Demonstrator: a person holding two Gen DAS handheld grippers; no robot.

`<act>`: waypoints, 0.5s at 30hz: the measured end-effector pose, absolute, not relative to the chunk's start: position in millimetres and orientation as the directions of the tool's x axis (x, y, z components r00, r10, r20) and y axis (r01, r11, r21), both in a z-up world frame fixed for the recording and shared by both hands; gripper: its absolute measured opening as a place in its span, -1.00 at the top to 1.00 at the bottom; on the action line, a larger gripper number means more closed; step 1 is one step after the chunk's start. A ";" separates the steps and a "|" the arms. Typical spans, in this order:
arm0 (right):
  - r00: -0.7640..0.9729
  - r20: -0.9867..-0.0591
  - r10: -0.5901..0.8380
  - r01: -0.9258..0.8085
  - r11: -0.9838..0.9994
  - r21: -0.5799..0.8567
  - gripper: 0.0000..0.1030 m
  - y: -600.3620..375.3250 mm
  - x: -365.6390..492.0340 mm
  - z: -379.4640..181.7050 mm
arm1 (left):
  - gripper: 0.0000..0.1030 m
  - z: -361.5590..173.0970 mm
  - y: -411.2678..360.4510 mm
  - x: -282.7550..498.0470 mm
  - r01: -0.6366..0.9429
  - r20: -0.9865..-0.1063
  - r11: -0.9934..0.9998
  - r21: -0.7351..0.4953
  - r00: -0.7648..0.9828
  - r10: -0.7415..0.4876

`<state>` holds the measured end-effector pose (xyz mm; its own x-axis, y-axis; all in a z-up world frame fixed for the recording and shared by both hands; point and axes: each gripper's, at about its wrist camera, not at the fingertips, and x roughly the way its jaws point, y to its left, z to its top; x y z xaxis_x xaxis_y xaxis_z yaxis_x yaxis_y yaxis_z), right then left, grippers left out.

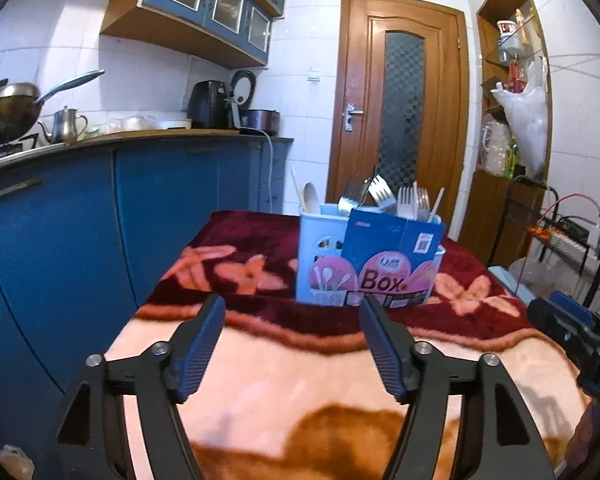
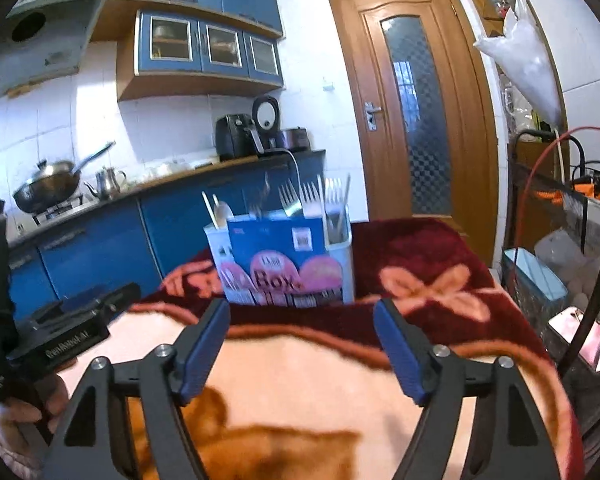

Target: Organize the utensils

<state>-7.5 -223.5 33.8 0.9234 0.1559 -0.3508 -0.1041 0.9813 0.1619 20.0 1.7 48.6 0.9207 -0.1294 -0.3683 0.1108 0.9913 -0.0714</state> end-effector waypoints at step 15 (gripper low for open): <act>0.921 -0.376 0.101 -0.048 0.988 0.146 -0.62 -226.5 -3.1 6.1 | -0.43 14.2 -5.8 35.2 0.065 -0.438 0.996 -0.057 0.895 -0.083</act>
